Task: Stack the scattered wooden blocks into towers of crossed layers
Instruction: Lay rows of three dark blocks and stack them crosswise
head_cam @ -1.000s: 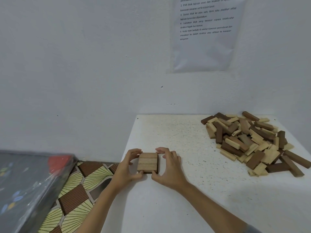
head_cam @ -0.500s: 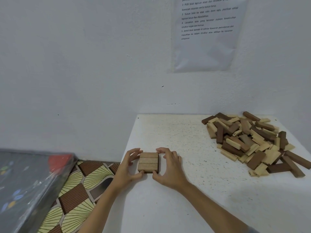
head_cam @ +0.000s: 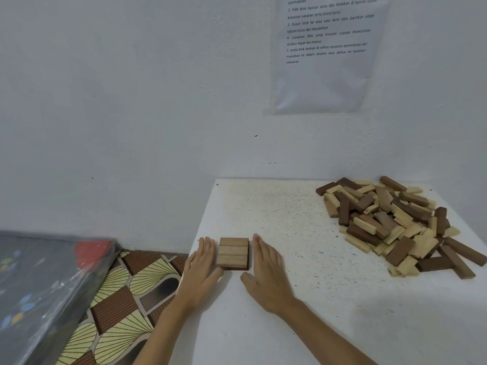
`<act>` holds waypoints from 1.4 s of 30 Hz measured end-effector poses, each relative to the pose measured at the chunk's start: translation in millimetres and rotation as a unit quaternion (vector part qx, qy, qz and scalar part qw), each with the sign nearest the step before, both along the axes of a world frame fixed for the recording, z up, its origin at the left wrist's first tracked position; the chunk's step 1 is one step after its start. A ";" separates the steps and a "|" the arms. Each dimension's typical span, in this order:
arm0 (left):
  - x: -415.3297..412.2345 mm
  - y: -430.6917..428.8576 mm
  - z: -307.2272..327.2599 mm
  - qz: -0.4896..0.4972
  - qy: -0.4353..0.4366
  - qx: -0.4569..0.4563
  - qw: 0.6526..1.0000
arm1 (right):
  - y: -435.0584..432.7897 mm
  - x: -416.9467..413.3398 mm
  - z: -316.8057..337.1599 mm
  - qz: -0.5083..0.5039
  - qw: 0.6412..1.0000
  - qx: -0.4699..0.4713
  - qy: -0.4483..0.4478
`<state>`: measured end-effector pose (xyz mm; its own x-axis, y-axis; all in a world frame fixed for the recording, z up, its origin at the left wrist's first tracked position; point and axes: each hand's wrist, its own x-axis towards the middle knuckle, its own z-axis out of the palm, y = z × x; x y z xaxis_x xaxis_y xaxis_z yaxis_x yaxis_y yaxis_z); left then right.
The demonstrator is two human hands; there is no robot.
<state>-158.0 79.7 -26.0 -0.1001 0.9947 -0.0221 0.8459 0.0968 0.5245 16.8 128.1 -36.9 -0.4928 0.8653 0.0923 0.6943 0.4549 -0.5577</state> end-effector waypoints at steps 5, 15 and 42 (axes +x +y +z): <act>1.0 -1.7 -7.1 0.001 0.025 0.008 1.000 | -5.5 -8.6 -2.3 -0.015 0.999 0.008 -0.037; 4.1 -5.7 -4.6 -0.017 0.023 0.011 1.000 | -10.5 -11.4 0.5 -0.064 0.990 0.078 -0.094; 8.6 -8.6 -5.1 0.070 -0.071 0.145 0.984 | -6.8 -3.1 -1.5 -0.034 0.998 -0.003 0.048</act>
<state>-149.4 71.2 -31.1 -0.2535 0.9379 0.2369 0.7513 0.0366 0.6590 13.7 121.3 -38.3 -0.4213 0.8974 0.1311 0.6665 0.4045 -0.6262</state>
